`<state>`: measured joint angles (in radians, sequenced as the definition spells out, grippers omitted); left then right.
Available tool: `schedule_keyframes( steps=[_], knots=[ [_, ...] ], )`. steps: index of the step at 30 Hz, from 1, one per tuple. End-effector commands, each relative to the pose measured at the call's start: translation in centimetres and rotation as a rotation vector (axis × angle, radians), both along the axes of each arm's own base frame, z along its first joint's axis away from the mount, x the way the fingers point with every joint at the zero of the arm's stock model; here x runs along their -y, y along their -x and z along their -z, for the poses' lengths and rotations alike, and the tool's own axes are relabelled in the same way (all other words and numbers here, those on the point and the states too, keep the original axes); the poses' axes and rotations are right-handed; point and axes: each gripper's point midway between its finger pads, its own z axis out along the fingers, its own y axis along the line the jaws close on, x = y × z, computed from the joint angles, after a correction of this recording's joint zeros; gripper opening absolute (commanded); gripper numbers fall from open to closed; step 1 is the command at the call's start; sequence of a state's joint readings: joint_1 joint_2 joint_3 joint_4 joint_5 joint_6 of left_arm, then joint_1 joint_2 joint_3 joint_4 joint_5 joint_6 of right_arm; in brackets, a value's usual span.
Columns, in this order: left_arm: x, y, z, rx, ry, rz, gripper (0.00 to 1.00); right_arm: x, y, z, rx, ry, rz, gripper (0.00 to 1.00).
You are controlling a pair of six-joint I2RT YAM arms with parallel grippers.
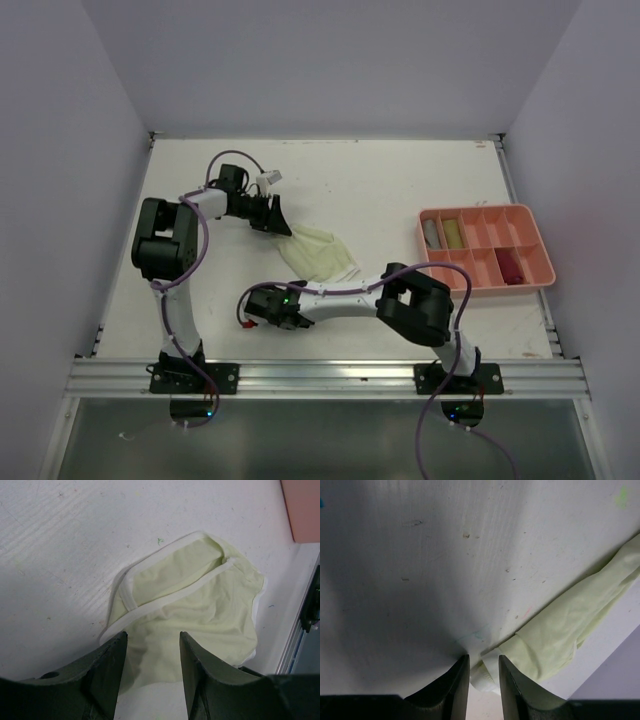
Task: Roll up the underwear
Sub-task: Fold the underwear
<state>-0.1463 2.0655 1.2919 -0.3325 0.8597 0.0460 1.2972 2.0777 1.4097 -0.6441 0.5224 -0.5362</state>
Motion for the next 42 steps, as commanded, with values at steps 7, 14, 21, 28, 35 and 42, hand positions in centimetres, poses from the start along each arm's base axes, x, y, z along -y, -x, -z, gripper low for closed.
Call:
schedule_keyframes(
  steps=[7, 14, 21, 28, 35, 42],
  knots=[
    [-2.7, 0.6, 4.6, -0.048, -0.168, -0.042, 0.53, -0.8, -0.9, 0.6, 0.025, 0.034, -0.055, 0.33],
    [-3.0, 0.4, 4.9, -0.051, -0.177, -0.045, 0.53, 0.2, -0.7, 1.2, 0.011, 0.058, -0.053, 0.21],
    [-3.1, 0.3, 4.9, -0.052, -0.178, -0.046, 0.52, 0.8, -0.6, 1.7, 0.01, 0.07, -0.049, 0.07],
    [-3.0, 0.1, 5.0, -0.061, -0.176, -0.048, 0.53, 0.4, -0.8, 0.8, 0.021, 0.054, -0.049, 0.0],
    [-3.0, 0.2, 5.0, -0.061, -0.176, -0.041, 0.53, 0.1, -0.8, -1.5, 0.055, 0.077, -0.163, 0.22],
    [-2.9, 0.1, 5.2, -0.067, -0.171, -0.046, 0.53, 0.3, -0.8, -1.9, 0.062, 0.156, -0.29, 0.28]
  ],
)
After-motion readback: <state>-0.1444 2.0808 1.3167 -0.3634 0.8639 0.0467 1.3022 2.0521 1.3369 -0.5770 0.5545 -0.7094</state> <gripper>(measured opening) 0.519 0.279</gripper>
